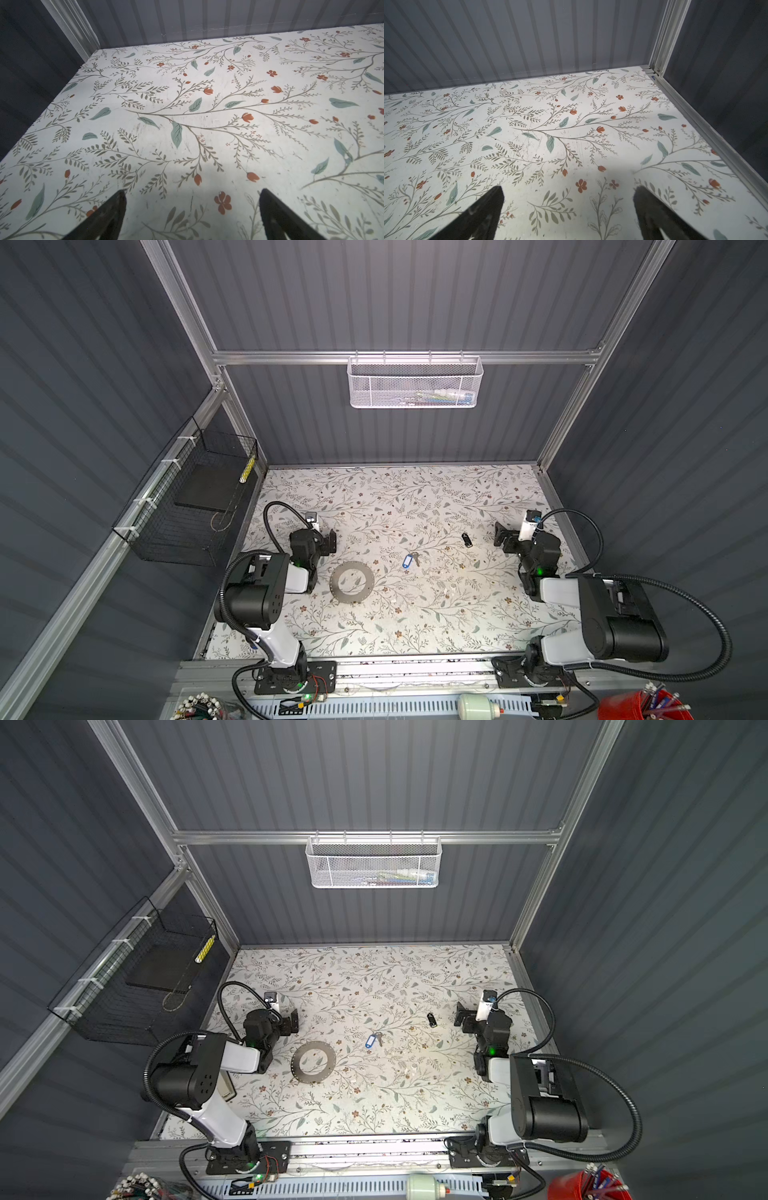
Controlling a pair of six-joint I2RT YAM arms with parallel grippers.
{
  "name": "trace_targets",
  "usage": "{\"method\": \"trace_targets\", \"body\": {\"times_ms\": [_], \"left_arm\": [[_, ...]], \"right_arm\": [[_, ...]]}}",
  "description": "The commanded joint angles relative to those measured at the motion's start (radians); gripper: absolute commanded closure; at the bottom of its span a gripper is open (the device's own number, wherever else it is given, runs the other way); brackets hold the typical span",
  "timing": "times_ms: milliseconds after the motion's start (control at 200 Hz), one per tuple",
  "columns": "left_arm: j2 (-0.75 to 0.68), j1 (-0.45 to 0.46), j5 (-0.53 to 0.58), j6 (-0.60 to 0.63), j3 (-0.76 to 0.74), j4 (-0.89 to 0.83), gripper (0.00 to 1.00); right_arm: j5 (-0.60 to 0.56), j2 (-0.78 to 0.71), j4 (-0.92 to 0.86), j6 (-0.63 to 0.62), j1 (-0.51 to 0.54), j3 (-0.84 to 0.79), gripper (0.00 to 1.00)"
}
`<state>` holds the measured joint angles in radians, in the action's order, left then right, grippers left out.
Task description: Put the keys on the keyring
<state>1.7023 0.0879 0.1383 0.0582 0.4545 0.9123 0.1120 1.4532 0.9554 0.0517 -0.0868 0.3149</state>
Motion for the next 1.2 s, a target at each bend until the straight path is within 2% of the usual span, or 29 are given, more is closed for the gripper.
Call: {"method": "trace_targets", "body": {"times_ms": [0, 565, 645, 885, 1075, 1130, 1196], "left_arm": [[0.013, -0.004, 0.013, -0.011, 0.016, -0.001, 0.00], [0.014, -0.010, 0.012, -0.020, 0.024, -0.017, 0.00], [0.014, -0.010, 0.012, -0.020, 0.026, -0.019, 0.00], [0.015, -0.010, 0.010, -0.017, 0.026, -0.017, 0.00], [0.007, -0.011, 0.012, -0.015, 0.022, -0.006, 0.00], [-0.029, -0.011, 0.003, -0.016, 0.042, -0.075, 0.00], [-0.098, -0.011, -0.032, -0.003, 0.089, -0.222, 0.00]], "right_arm": [[-0.012, 0.004, 0.005, -0.006, 0.002, 0.016, 0.01], [0.026, 0.008, 0.006, 0.004, -0.016, 0.018, 0.01], [0.074, 0.009, 0.011, -0.005, -0.025, 0.016, 0.01], [0.058, 0.006, 0.021, 0.003, -0.024, 0.009, 0.01], [0.011, -0.028, 0.190, 0.021, -0.026, -0.087, 0.12], [-0.010, -0.100, 0.144, 0.027, -0.027, -0.102, 0.15], [-0.013, -0.194, 0.007, 0.028, -0.027, -0.075, 0.17]]}}
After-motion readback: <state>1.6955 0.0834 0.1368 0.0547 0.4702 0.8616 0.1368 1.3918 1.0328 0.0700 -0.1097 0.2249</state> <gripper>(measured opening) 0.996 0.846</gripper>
